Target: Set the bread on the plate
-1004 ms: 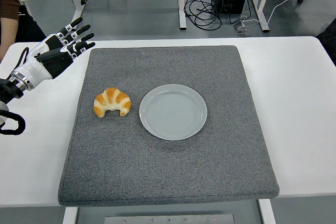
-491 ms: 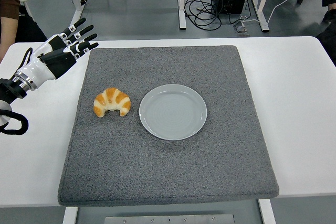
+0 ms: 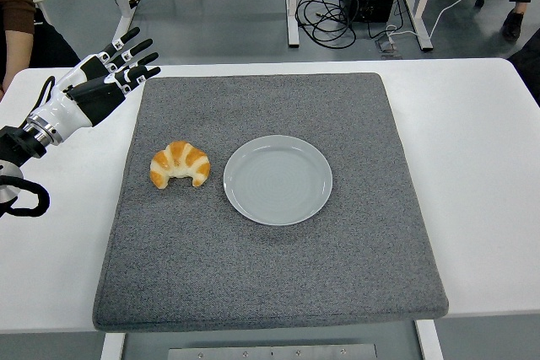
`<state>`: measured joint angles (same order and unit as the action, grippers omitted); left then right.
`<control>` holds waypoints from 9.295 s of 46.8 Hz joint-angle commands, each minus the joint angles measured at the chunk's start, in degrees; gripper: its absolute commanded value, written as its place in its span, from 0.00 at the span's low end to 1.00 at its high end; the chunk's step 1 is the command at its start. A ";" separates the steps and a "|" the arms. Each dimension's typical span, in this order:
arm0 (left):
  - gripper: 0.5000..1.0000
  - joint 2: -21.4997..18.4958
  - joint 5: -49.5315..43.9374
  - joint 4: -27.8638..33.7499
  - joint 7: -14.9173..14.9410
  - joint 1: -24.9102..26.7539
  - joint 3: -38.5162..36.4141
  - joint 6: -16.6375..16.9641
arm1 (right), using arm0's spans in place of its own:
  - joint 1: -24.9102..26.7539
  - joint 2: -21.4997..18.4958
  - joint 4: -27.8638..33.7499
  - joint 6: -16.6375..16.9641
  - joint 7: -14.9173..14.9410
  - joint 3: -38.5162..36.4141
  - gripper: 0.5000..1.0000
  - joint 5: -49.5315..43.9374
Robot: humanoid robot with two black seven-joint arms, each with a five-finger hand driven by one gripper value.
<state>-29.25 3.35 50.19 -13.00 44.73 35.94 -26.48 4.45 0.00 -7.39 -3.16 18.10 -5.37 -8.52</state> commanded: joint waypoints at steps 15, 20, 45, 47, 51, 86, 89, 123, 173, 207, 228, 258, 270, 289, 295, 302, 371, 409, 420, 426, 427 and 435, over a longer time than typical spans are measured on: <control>0.94 0.86 2.80 -1.24 -0.18 0.10 0.10 0.91 | -0.23 0.00 0.00 0.00 0.00 0.01 1.00 0.00; 0.94 0.95 2.89 -1.15 -0.19 0.19 -0.16 0.91 | -0.23 0.00 0.00 0.00 0.00 0.01 1.00 0.00; 0.94 -2.91 35.75 4.21 -0.62 6.16 -0.25 1.08 | -0.23 0.00 0.00 0.00 0.00 0.01 1.00 0.00; 0.94 -3.44 39.43 5.35 -0.71 6.60 -0.25 1.08 | -0.23 0.00 0.00 0.00 0.00 0.01 1.00 0.00; 0.94 -4.84 47.87 8.77 -0.62 7.13 -0.25 1.43 | -0.23 0.00 0.00 0.00 0.00 -0.08 1.00 0.00; 0.94 -13.46 78.21 23.02 -5.99 5.64 -1.22 13.91 | -0.06 0.00 -0.08 0.00 0.00 -0.17 1.00 0.00; 0.94 -13.29 78.21 23.02 -6.07 4.58 -2.53 15.58 | -0.06 0.00 -0.08 0.00 0.00 -0.17 1.00 0.00; 0.92 -5.91 77.60 11.33 -9.15 3.70 -15.28 30.61 | -0.06 0.00 -0.08 0.00 0.00 -0.08 1.00 0.00; 0.87 1.83 75.40 3.42 -9.94 2.82 -15.72 32.37 | -0.23 0.00 0.44 -0.09 0.00 0.01 1.00 0.00; 0.00 1.66 74.26 3.42 -11.08 3.70 -19.76 32.28 | -0.32 0.00 0.53 0.00 0.00 0.01 1.00 0.00; 0.00 0.69 66.52 3.42 -11.08 6.60 -21.52 29.47 | -0.32 0.00 0.27 0.00 0.00 0.01 1.00 0.00; 0.00 -6.34 65.91 3.51 -11.17 19.43 -21.35 26.48 | -0.32 0.00 0.00 0.00 0.00 -0.08 1.00 0.00; 0.00 -6.61 64.15 3.51 -10.73 25.85 -21.52 23.15 | -0.32 0.00 0.00 0.00 0.00 -0.08 1.00 0.00; 0.00 -0.46 64.15 3.51 -9.94 37.36 -29.69 21.21 | -0.23 0.00 0.09 0.00 0.00 0.01 1.00 0.00; 0.00 1.83 64.33 3.51 -7.92 39.12 -29.78 21.21 | -0.23 0.00 0.09 0.00 0.00 0.01 1.00 0.00; 0.00 6.66 64.41 3.51 -6.43 39.74 -29.96 21.47 | -0.32 0.00 0.09 0.00 0.00 0.01 1.00 0.00; 0.00 18.27 73.73 2.45 -11.44 18.29 -34.53 36.85 | -0.23 0.00 0.27 0.00 0.00 0.01 1.00 0.00; 0.00 17.74 71.18 0.34 -12.67 16.09 -34.27 37.82 | -0.23 0.00 0.18 0.00 0.00 0.01 1.00 0.00; 0.00 17.56 69.95 0.25 -12.58 16.01 -34.27 37.82 | -0.32 0.00 0.09 0.00 0.00 0.01 1.00 0.00; 0.00 17.56 69.86 -0.36 -12.49 15.66 -34.27 37.82 | -0.32 0.00 0.09 0.00 0.00 -0.08 1.00 0.00; 0.00 17.56 69.86 -0.53 -12.49 15.57 -34.27 37.82 | -0.32 0.00 0.09 0.00 0.00 -0.08 1.00 0.00; 0.17 17.48 66.97 -0.89 -12.49 15.13 -34.27 37.82 | -0.32 0.00 0.00 0.00 0.00 -0.08 1.00 0.00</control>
<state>-11.76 71.74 49.39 -25.49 60.04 1.67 11.36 4.13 0.00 -7.37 -3.16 18.10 -5.44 -8.53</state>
